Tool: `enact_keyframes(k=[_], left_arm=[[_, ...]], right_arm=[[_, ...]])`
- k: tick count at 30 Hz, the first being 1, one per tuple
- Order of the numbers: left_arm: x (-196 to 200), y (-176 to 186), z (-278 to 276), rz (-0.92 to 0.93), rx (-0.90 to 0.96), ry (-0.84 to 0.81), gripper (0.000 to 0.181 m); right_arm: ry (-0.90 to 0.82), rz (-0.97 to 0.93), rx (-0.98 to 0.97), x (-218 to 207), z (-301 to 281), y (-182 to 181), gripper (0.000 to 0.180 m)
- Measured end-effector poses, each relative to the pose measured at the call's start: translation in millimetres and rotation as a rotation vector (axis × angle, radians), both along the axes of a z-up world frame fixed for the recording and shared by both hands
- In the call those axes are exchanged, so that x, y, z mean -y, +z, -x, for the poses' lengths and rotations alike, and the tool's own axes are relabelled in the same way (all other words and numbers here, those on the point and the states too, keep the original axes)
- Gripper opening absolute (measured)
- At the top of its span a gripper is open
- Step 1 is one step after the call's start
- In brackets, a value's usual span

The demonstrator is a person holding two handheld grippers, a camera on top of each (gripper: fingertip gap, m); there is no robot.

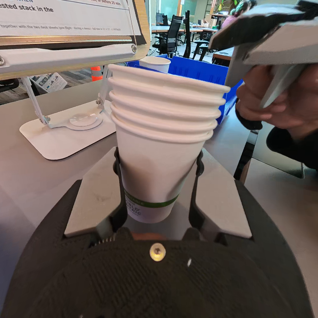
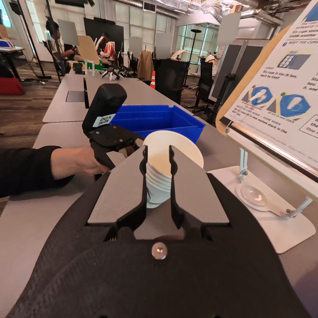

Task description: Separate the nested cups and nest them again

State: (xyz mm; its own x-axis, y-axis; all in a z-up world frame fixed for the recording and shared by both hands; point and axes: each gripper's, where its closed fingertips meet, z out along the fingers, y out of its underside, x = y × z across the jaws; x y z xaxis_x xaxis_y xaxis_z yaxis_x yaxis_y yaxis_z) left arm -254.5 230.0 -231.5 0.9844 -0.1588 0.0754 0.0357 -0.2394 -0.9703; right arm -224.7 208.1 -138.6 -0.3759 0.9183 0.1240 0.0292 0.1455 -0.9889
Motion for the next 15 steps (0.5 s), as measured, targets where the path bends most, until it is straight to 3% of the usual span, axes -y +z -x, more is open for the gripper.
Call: enact_keyframes(k=[5, 15], left_arm=[[-1.4, -2.5, -2.7, 0.011, -0.018, -0.003, 0.089], [0.8, 0.1, -0.6, 0.008, -0.053, 0.013, 0.089]], right_arm=[[-0.04, -0.09, 0.009, 1.6, 1.7, -12.7, 0.014], [0.059, 0.023, 0.046, 5.5, -5.9, -18.9, 0.015]])
